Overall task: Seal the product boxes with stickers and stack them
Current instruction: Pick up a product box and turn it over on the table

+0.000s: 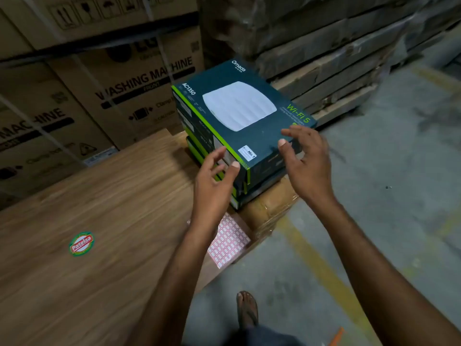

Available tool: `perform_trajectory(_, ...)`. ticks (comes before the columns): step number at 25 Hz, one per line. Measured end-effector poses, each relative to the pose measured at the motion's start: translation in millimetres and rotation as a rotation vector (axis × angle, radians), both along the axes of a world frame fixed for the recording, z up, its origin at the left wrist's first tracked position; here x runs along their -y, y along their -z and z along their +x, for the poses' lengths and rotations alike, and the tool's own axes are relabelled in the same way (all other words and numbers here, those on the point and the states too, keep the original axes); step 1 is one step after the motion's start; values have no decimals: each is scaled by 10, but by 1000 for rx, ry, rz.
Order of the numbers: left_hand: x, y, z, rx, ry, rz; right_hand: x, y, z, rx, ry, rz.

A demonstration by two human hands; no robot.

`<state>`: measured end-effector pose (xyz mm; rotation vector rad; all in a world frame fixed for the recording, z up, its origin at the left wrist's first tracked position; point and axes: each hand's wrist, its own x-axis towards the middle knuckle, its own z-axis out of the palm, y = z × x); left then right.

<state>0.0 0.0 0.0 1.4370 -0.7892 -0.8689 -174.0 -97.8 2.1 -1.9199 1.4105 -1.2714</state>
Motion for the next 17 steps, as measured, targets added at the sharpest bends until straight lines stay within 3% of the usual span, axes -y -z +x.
perform_trajectory(8, 275, 128, -205, 207, 36, 85, 525, 125, -32, -399, 17, 138)
perform_trajectory(17, 160, 137, -96, 223, 100, 71, 589, -49, 49, -334, 34, 366)
